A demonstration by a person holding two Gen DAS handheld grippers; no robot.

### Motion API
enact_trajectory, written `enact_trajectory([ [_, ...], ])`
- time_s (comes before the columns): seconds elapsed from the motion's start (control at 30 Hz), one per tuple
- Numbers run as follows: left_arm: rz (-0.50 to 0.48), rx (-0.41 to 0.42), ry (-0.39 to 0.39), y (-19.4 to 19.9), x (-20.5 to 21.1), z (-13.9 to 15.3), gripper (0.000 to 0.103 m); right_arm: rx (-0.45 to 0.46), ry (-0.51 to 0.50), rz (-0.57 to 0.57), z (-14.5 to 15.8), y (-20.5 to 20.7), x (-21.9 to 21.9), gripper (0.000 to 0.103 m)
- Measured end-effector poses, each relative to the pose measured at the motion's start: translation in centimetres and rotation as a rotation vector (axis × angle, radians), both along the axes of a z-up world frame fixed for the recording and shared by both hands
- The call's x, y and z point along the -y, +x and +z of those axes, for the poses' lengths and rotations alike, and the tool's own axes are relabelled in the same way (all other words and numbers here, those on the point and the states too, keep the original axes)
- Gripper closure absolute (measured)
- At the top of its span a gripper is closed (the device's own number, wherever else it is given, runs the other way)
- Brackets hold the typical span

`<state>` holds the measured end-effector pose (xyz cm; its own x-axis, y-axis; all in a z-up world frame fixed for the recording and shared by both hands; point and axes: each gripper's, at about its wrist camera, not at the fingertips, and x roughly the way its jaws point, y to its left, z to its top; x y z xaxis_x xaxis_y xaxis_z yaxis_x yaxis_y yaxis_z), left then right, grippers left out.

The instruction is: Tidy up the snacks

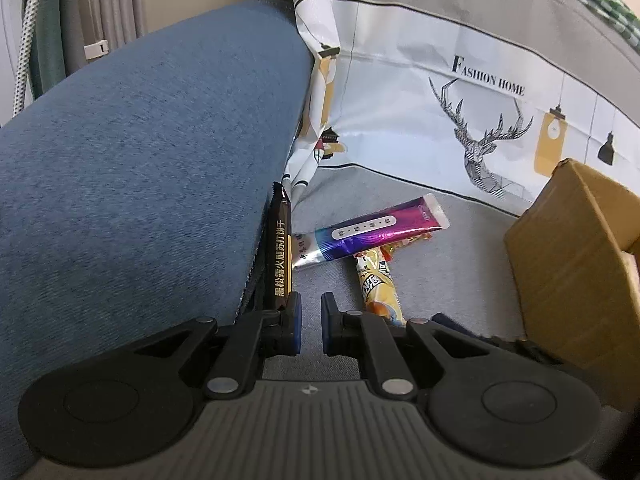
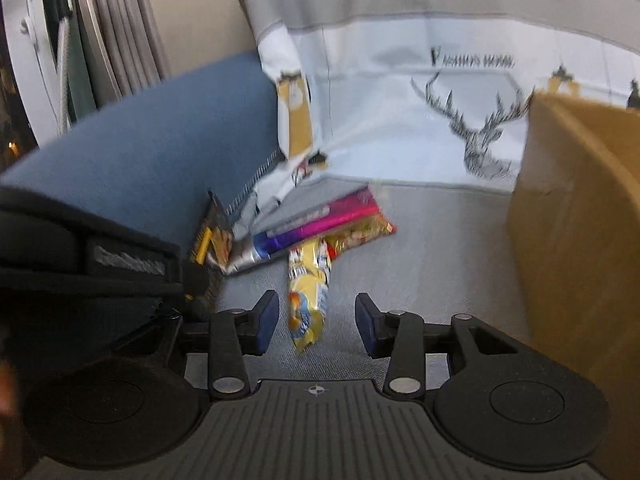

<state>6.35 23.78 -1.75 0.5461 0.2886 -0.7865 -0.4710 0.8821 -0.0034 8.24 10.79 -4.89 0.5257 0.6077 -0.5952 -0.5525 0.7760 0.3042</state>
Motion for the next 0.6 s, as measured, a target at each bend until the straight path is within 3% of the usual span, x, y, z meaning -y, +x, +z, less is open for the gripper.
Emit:
enact_trajectory([
  [0.1,0.007,-0.018,0.006,0.6,0.0,-0.4,0.092,-0.028,-0.014,0.018,-1.4,0.9,-0.8,0.059],
  [0.23,0.008,-0.044,0.022,1.4,0.0,-1.1,0.092,-0.036,-0.003,0.04,-2.2,1.4,-1.1,0.082],
  [0.37,0.006,-0.066,0.038,2.2,0.0,-1.8,0.092,0.002,-0.005,0.046,-1.5,0.6,-0.5,0.092],
  [0.5,-0.015,-0.097,0.081,2.4,0.3,-2.2,0.094,-0.011,-0.016,0.036,-0.7,-0.1,1.0,0.093],
  [0.57,-0.036,-0.101,0.1,2.3,0.5,-2.3,0.103,-0.023,-0.04,0.043,-0.2,-0.7,1.8,0.094],
  [0.6,-0.051,-0.105,0.111,2.1,0.6,-2.3,0.103,-0.023,-0.053,0.049,0.2,-1.2,2.1,0.094],
])
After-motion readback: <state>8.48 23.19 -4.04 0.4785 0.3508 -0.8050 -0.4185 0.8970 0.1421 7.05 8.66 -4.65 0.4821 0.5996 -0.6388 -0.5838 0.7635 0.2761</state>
